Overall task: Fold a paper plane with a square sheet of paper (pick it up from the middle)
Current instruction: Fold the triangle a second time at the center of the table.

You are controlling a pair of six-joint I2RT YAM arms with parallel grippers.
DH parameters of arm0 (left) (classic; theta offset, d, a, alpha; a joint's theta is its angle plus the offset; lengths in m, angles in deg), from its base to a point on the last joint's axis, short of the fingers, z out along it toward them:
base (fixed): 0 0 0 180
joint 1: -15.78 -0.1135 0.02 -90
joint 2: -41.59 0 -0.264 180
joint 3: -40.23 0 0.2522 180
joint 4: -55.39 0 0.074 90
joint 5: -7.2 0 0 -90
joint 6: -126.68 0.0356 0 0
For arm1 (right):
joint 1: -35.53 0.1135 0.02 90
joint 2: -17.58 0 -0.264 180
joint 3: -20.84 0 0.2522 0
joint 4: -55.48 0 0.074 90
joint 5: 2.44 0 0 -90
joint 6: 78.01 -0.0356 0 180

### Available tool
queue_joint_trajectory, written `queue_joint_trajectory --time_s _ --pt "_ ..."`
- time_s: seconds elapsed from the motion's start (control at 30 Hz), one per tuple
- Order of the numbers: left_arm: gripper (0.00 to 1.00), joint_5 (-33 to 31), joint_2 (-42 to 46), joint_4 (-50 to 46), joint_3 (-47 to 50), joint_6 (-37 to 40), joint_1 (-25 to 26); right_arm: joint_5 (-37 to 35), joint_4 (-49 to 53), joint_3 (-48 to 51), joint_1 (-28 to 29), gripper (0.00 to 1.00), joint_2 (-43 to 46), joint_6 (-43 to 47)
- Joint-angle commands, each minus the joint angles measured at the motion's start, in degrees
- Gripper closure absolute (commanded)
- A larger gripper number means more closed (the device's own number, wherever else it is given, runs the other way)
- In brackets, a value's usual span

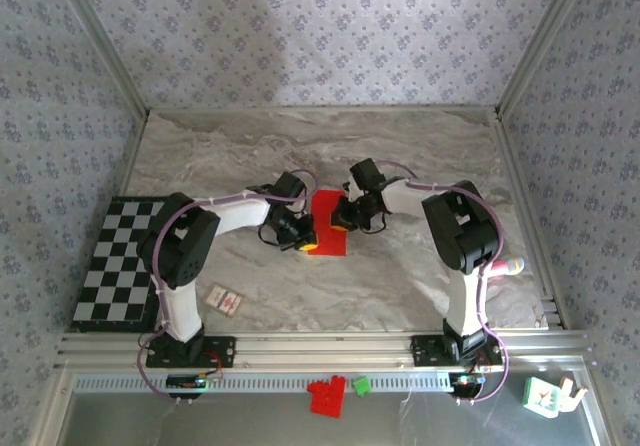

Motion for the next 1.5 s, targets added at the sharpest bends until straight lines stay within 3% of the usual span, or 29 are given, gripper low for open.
queue_joint_trajectory --time_s 0.0,0.23,0.77,1.1,1.33,1.47 --pt "0.96 3.1 2.4 7.4 0.8 -0.7 0.0 -2.8 2.3 1.3 -0.2 0.94 -2.4 1.1" --pt "0.87 3.5 -0.7 8.6 -1.7 -0.4 0.5 -2.8 2.4 1.6 -0.2 0.94 -3.1 1.1" --pt "0.95 -0.1 -6.9 1.9 -3.8 4.9 1.9 -2.8 1.8 2.8 -0.8 0.94 -3.7 0.7" --pt "0.94 -1.0 -0.9 -1.9 2.8 4.7 1.5 -3.5 2.8 4.2 -2.5 0.94 -5.6 3.4" --pt "0.9 1.4 6.2 2.9 11.1 3.3 -0.6 -3.2 3.2 3.6 -3.2 0.94 -6.1 4.6" --pt "0.88 3.7 10.6 7.0 9.9 2.2 -1.5 -3.0 3.3 3.1 -3.1 0.94 -5.9 4.7"
